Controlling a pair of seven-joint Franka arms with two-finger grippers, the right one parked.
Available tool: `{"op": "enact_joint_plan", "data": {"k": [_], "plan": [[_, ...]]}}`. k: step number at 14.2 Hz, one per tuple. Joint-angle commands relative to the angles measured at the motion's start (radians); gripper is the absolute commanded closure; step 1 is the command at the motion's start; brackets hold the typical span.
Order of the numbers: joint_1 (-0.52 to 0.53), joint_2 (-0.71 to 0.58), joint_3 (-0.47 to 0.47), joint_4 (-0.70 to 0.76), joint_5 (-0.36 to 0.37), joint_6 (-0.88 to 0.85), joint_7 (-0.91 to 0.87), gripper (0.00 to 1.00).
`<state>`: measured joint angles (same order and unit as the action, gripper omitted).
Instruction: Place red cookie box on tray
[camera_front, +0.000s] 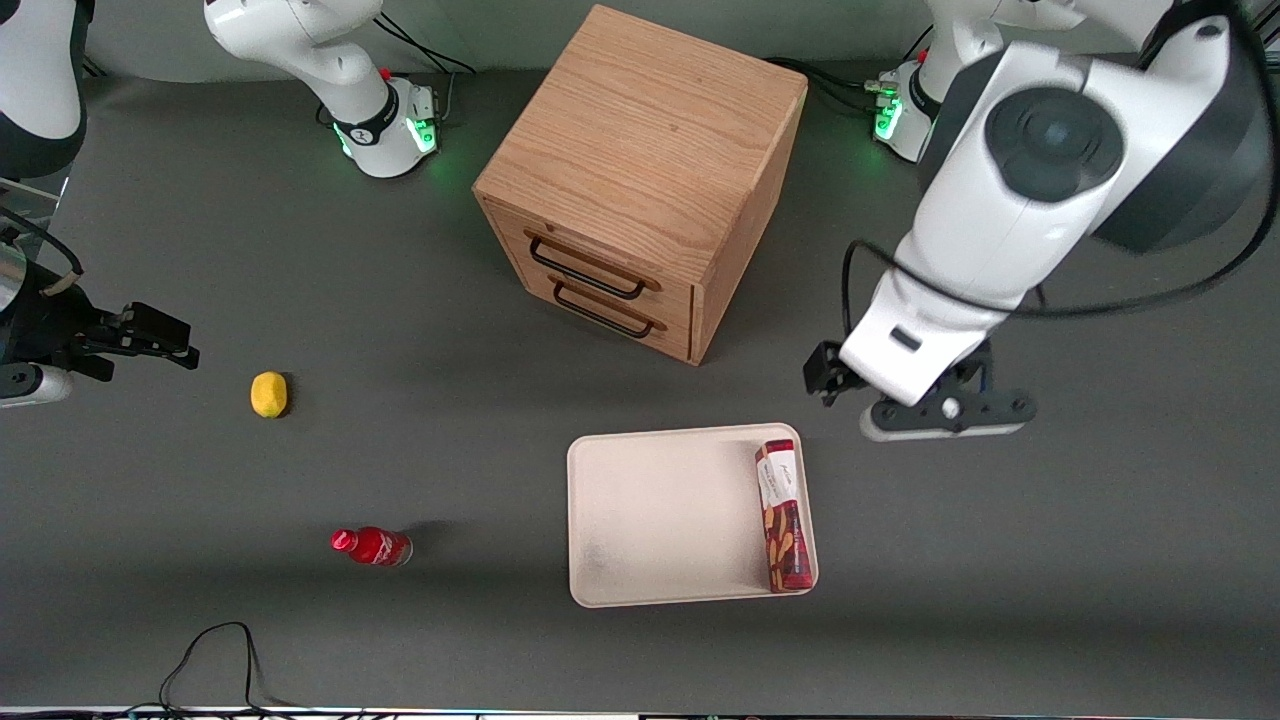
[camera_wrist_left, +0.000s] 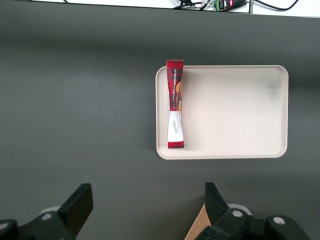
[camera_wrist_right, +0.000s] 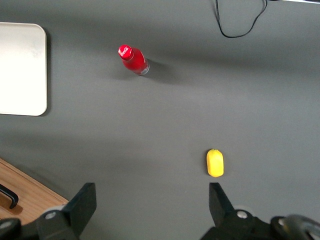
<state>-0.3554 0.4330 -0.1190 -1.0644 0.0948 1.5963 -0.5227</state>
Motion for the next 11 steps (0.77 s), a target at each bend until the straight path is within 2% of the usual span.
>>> {"op": "enact_joint_plan", "data": {"k": [1,3,6,11], "plan": [[0.030,-0.078,0.001,-0.054,0.005,-0.057,-0.010,0.00],[0.100,-0.143,-0.002,-0.132,0.003,-0.075,0.003,0.00],[0.203,-0.267,-0.002,-0.319,-0.012,0.002,0.010,0.00],[0.346,-0.411,0.001,-0.528,-0.044,0.119,0.203,0.00]]}}
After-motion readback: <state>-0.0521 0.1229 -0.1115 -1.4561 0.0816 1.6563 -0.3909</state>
